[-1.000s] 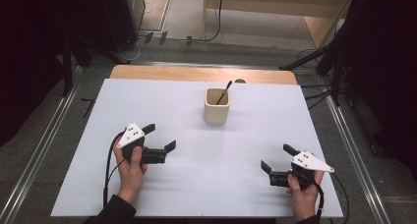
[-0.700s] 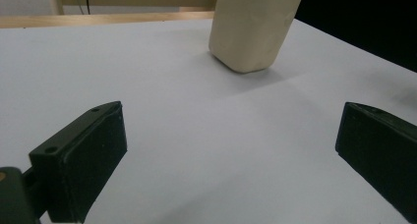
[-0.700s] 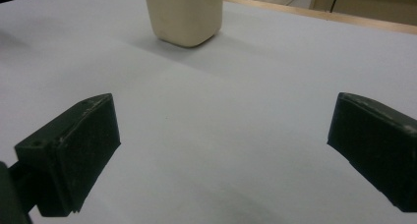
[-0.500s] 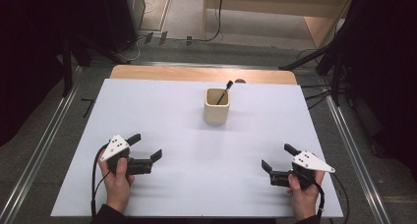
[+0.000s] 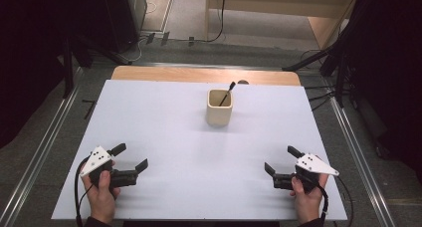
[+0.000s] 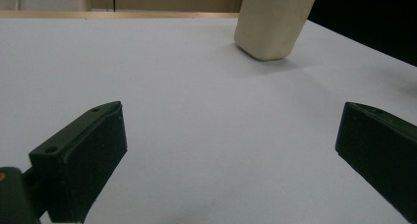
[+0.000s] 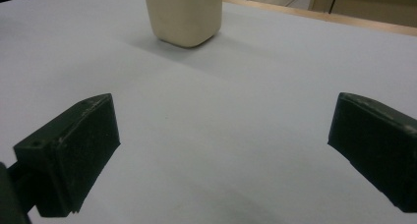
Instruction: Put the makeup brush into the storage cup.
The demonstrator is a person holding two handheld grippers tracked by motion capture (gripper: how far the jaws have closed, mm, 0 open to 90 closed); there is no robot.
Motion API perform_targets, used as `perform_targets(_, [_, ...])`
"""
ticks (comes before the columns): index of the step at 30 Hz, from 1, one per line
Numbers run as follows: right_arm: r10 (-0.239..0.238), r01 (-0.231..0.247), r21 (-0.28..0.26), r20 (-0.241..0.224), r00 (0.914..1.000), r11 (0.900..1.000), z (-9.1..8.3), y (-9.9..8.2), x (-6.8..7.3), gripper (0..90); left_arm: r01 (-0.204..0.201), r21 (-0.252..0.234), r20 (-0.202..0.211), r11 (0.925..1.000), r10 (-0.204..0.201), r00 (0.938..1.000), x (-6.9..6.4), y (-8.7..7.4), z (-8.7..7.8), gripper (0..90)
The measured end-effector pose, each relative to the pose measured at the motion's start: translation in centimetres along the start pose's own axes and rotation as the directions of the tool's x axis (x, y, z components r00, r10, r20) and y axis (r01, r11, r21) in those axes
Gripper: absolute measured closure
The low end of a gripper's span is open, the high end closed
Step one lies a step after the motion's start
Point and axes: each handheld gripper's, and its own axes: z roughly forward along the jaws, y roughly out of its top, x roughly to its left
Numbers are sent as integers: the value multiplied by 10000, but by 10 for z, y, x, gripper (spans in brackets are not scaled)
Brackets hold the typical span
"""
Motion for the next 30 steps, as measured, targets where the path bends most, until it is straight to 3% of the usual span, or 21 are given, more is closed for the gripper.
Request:
perform_targets(16, [7, -8, 36, 68, 10000, 10000, 0, -2, 2, 0, -345, -214, -201, 9992, 340, 9992, 8, -4, -33, 0])
perform_targets(21, [96, -97, 32, 147, 9998, 9999, -3, -3, 2, 0, -124, -257, -106, 9996, 122, 9999, 15, -6, -33, 0])
perform_targets(30, [56, -54, -75, 273, 9996, 10000, -5, -2, 5, 0, -257, -184, 8, 9995, 257, 9997, 14, -6, -28, 0])
